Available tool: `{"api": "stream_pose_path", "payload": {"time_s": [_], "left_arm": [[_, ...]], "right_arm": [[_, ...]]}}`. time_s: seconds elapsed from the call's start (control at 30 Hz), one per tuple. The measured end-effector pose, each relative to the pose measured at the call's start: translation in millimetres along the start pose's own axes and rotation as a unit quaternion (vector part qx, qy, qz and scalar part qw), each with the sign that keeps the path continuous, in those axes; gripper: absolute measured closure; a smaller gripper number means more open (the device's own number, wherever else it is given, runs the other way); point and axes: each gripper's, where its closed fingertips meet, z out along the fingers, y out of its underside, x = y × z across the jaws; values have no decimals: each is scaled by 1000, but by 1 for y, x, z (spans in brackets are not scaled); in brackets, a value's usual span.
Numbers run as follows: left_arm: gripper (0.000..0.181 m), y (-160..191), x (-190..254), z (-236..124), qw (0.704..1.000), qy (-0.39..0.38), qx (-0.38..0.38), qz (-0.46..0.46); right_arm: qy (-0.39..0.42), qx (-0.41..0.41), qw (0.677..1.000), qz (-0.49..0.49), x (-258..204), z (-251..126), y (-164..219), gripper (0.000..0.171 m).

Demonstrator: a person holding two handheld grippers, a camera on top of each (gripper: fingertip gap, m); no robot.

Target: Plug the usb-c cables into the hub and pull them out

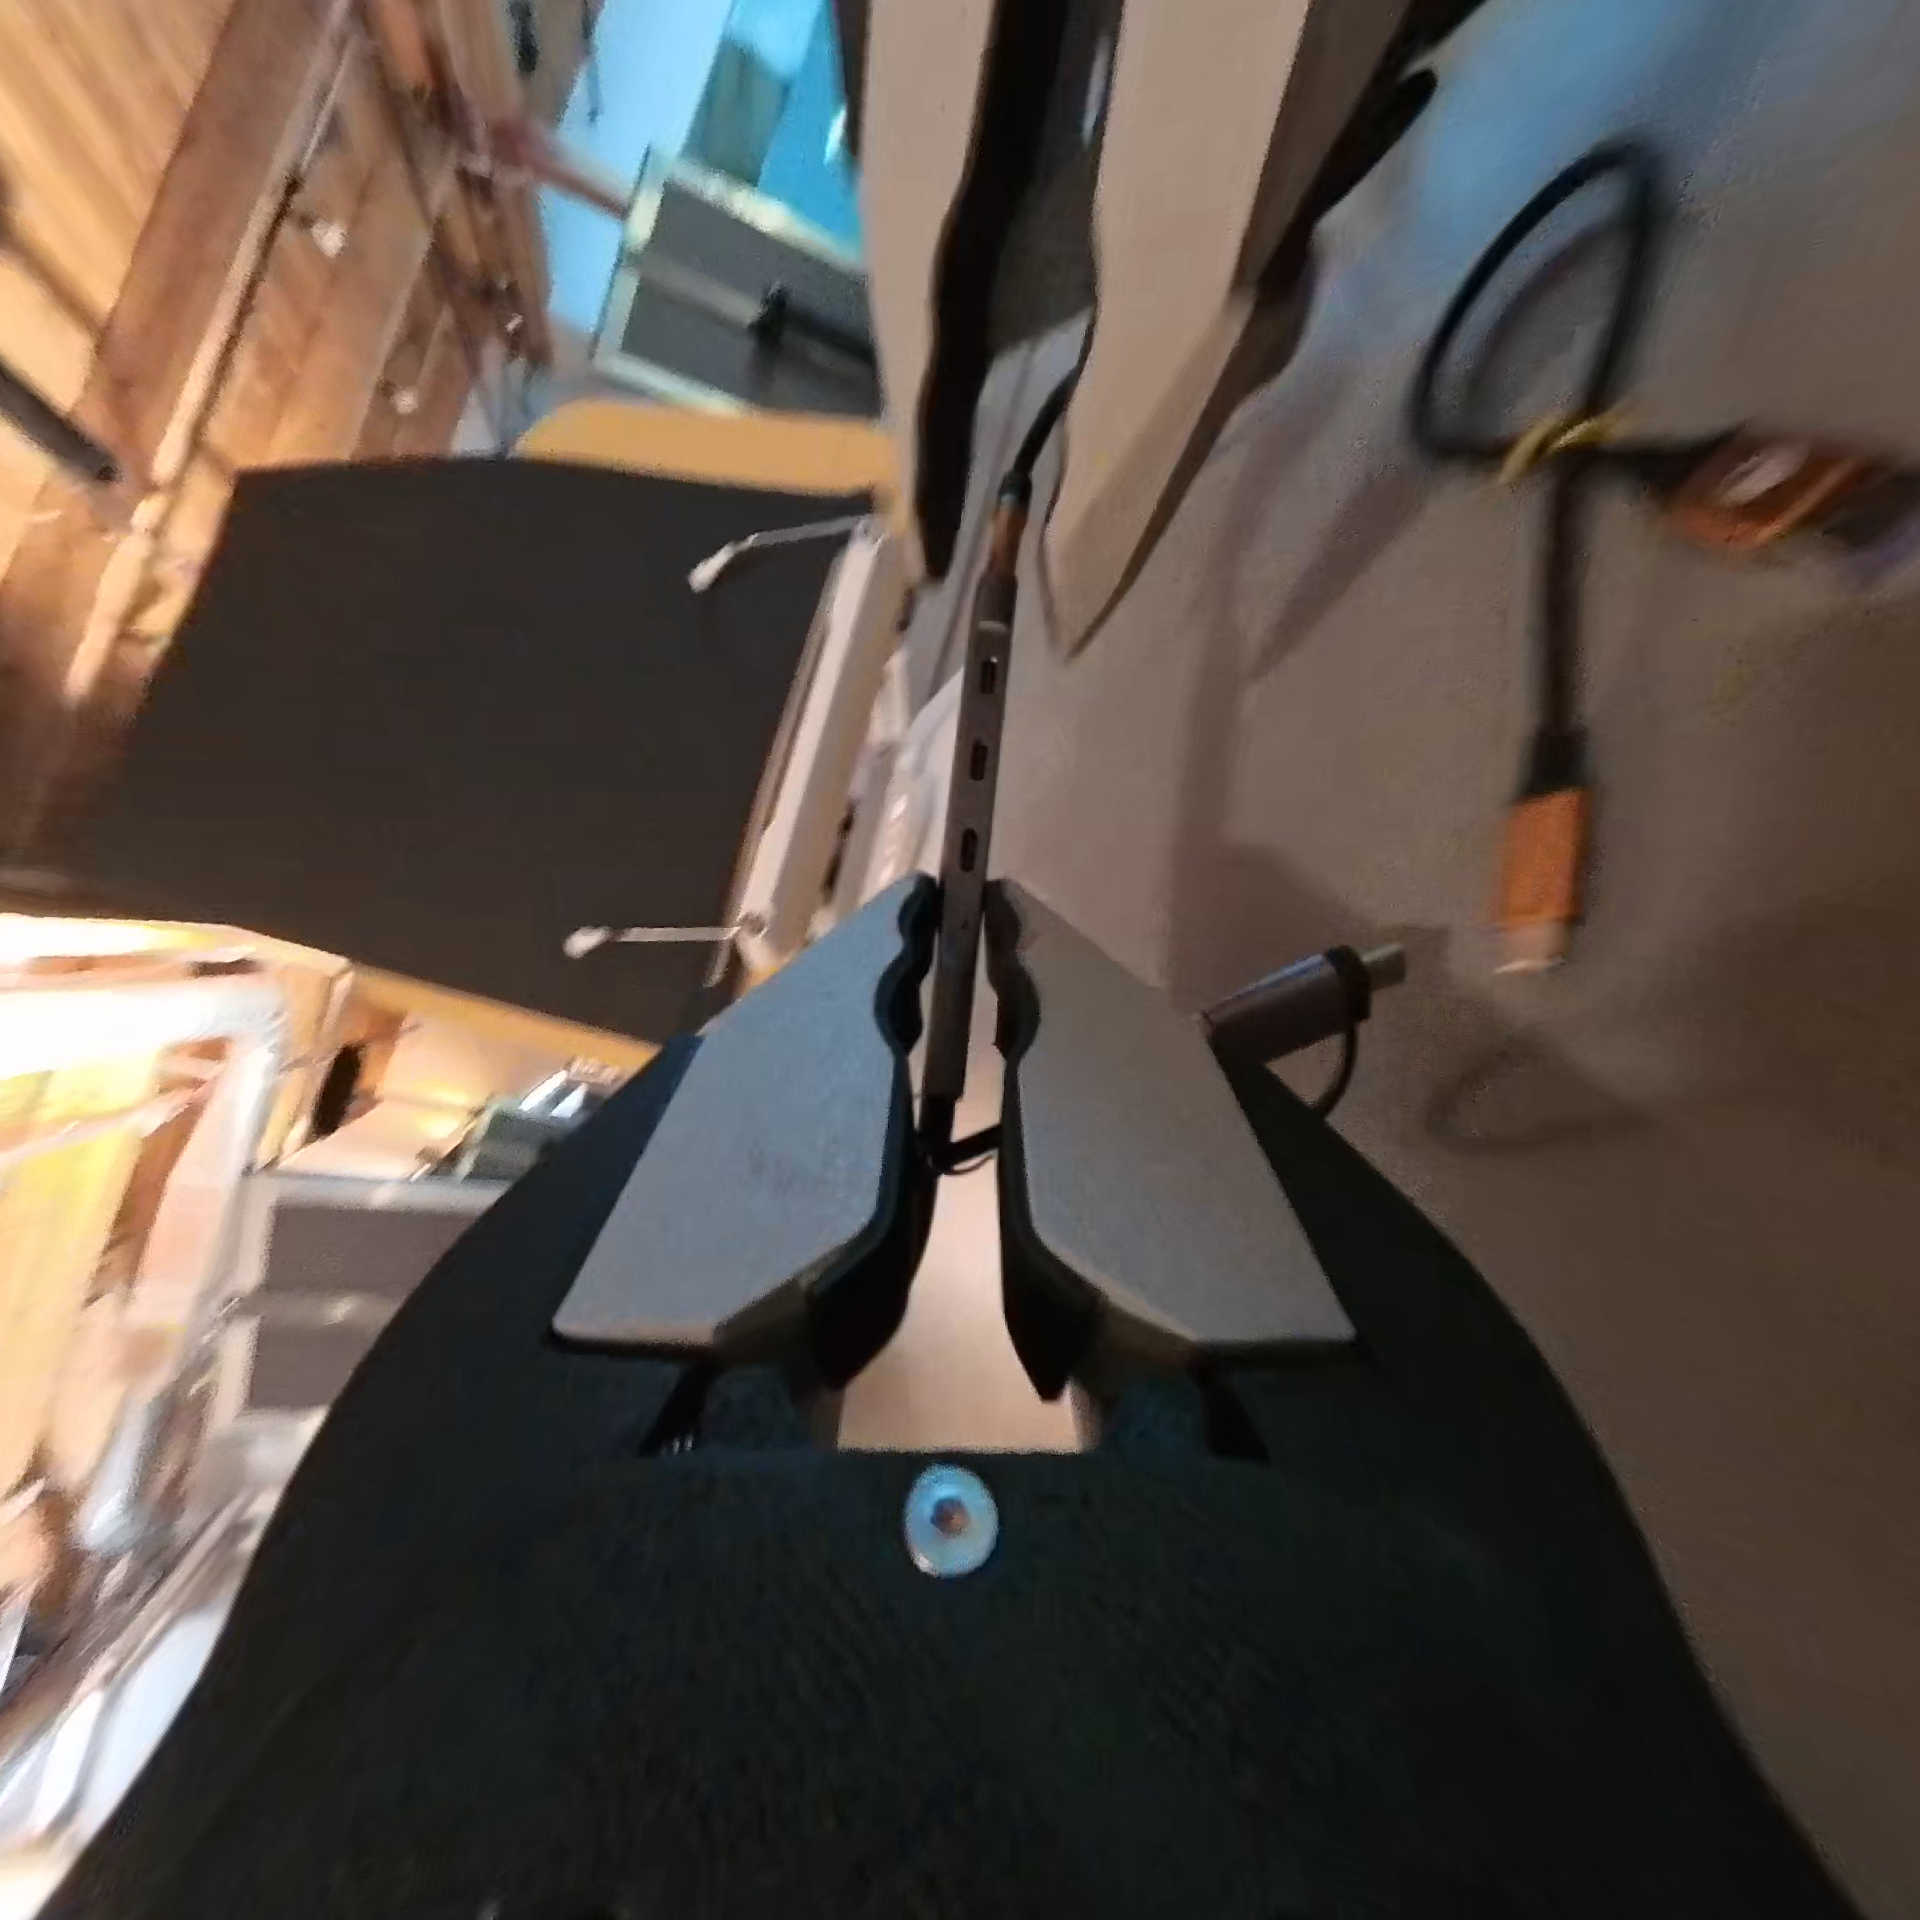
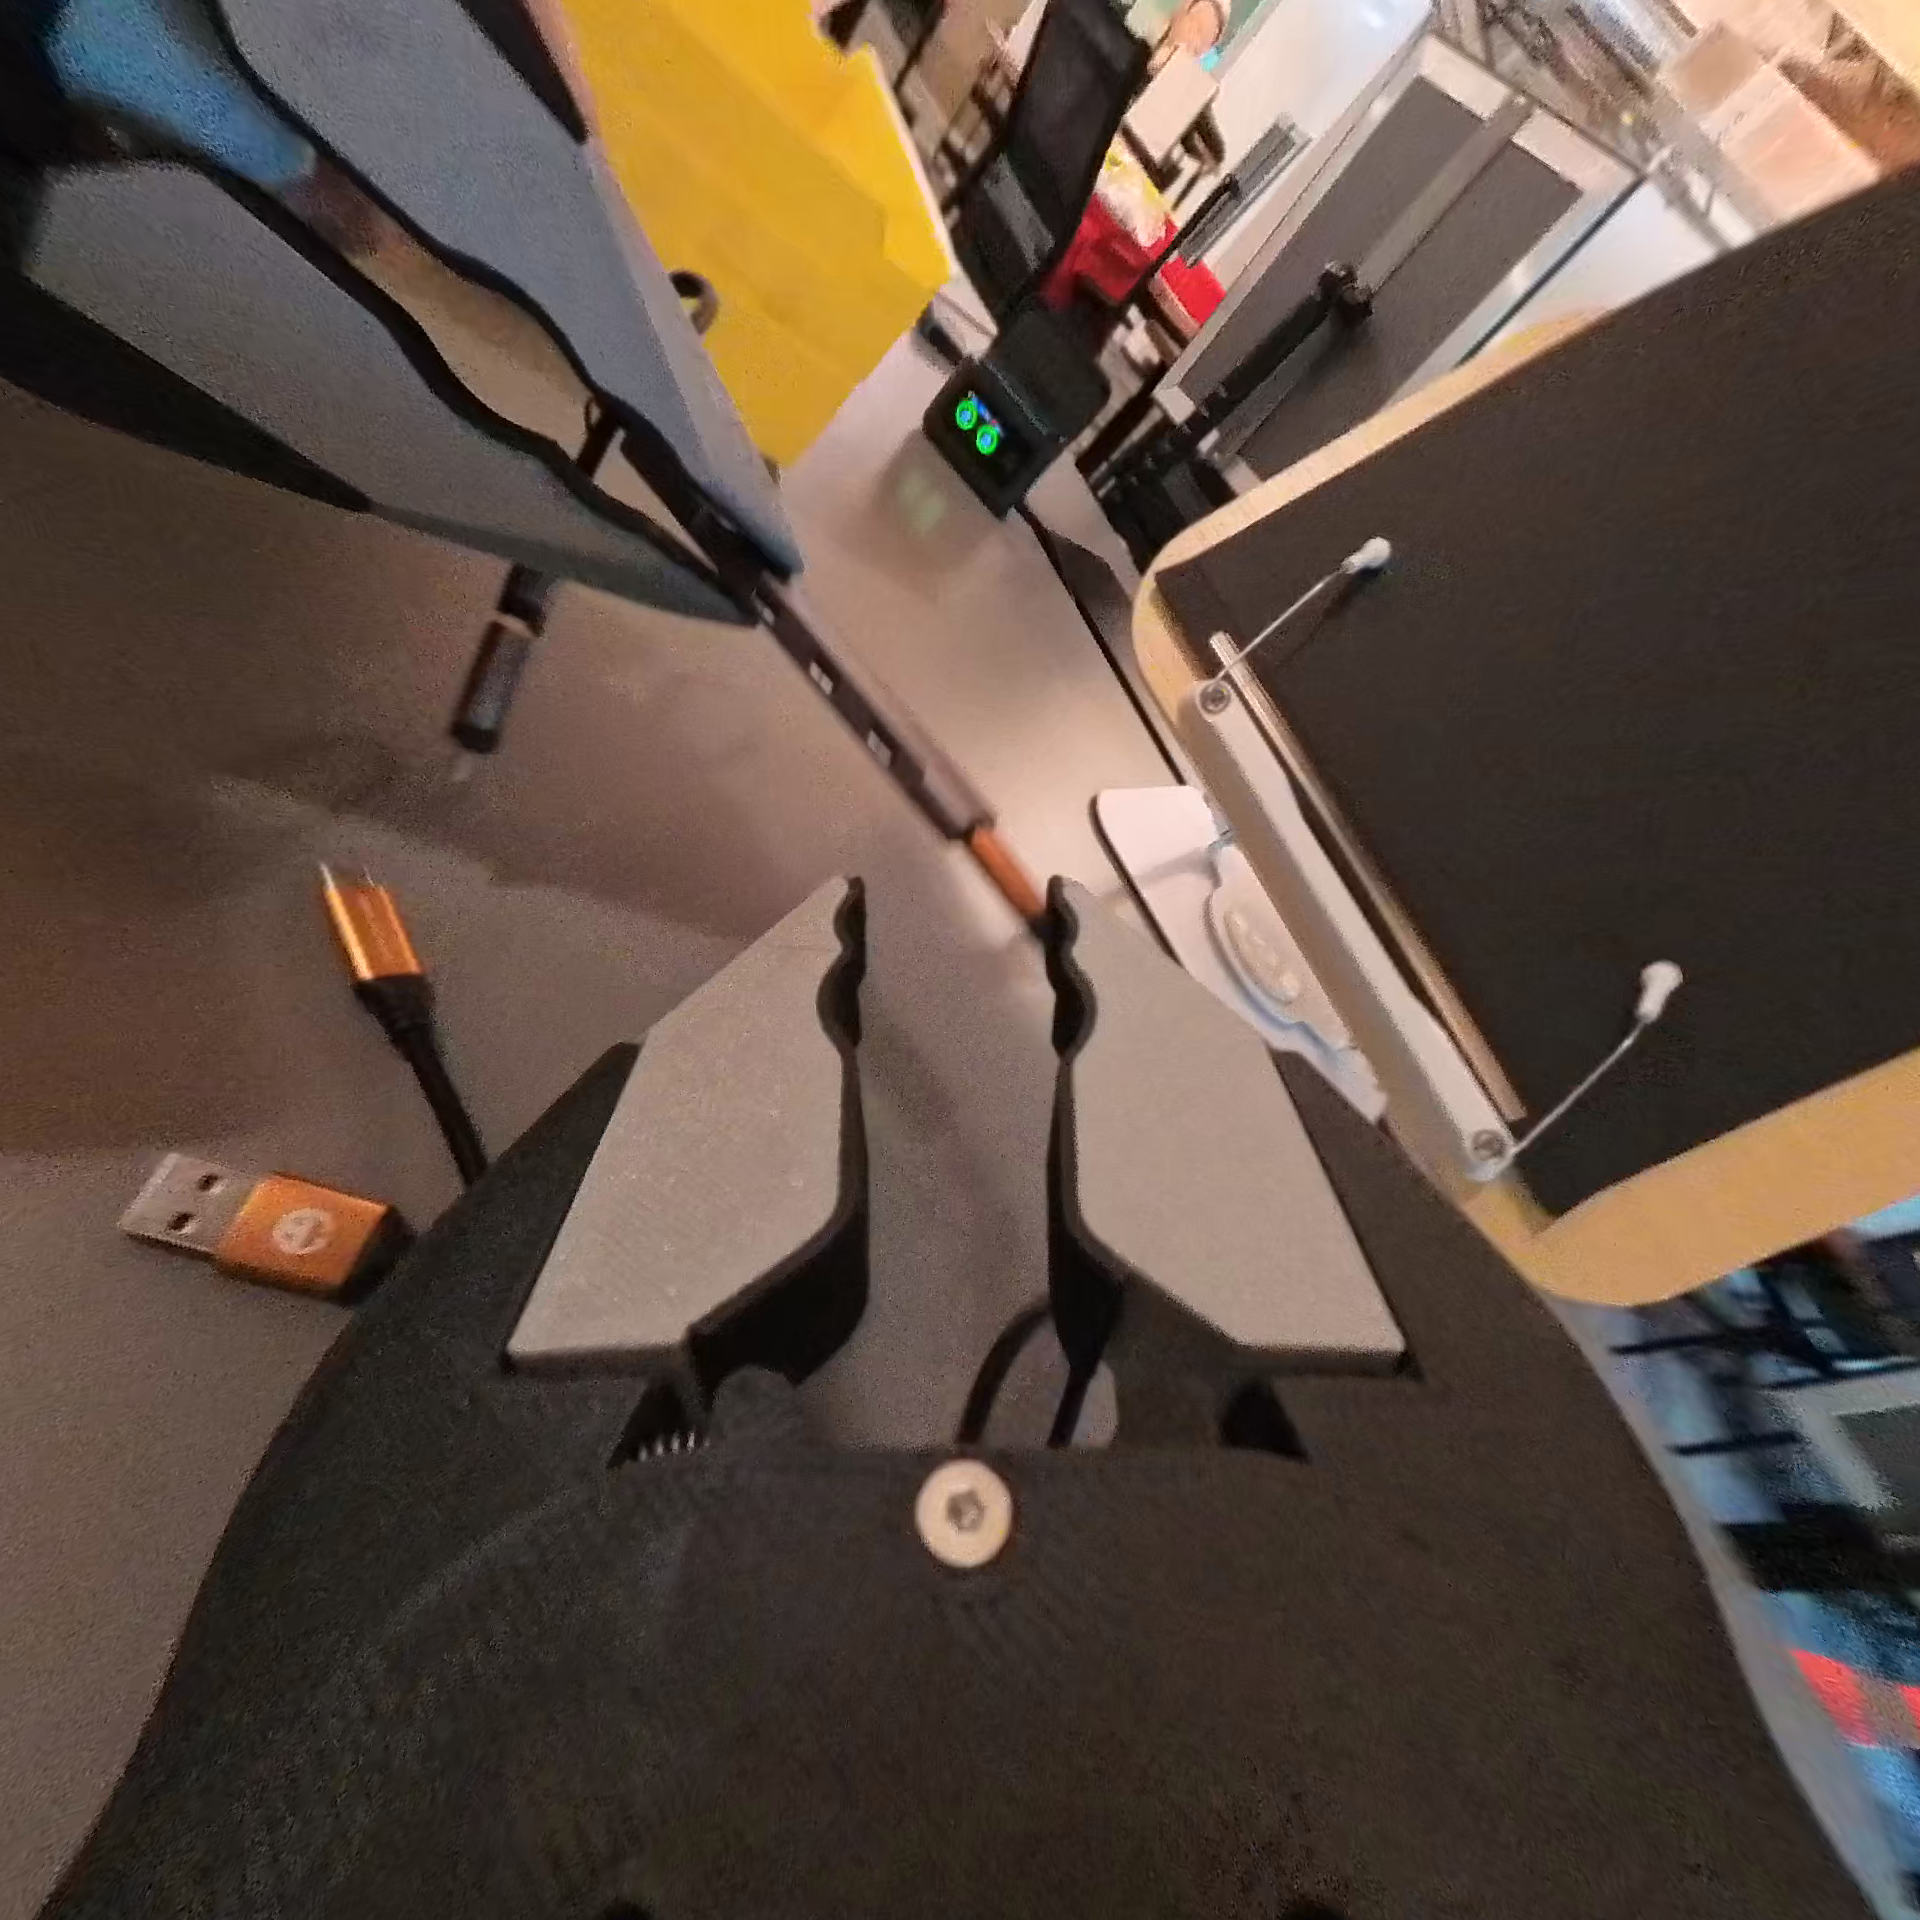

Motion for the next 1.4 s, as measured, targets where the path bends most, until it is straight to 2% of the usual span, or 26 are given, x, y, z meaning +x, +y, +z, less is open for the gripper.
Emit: {"api": "stream_pose_path", "payload": {"time_s": [0.07,0.17,0.27,0.33,0.63,0.73,0.8,1.0,1.23,1.4], "left_arm": [[175,15,-20,-2,998,-49,-28,-4],[175,33,-36,-2,992,-101,-66,27],[175,43,-28,3,987,-97,-94,85],[175,48,-18,6,984,-81,-105,114],[175,41,-13,8,982,-82,-103,138],[175,38,-11,8,981,-82,-97,145],[175,37,-10,9,980,-80,-96,152],[175,37,-9,10,979,-75,-106,154],[175,31,-4,11,975,-74,-108,178],[175,24,3,13,975,-65,-102,188]], "right_arm": [[-25,26,998,60,1,-8,-5,139],[-128,60,980,140,-21,-18,-17,140],[-216,30,963,161,-52,-21,-13,143],[-254,-1,955,154,-69,-23,-7,140],[-308,-83,932,171,-99,-16,15,142],[-306,-111,929,174,-103,-9,22,145],[-307,-115,928,176,-105,-6,21,166],[-287,-115,927,211,-101,3,14,167],[-142,-115,955,234,-61,17,12,167],[-75,-87,964,239,-38,16,1,168]]}}
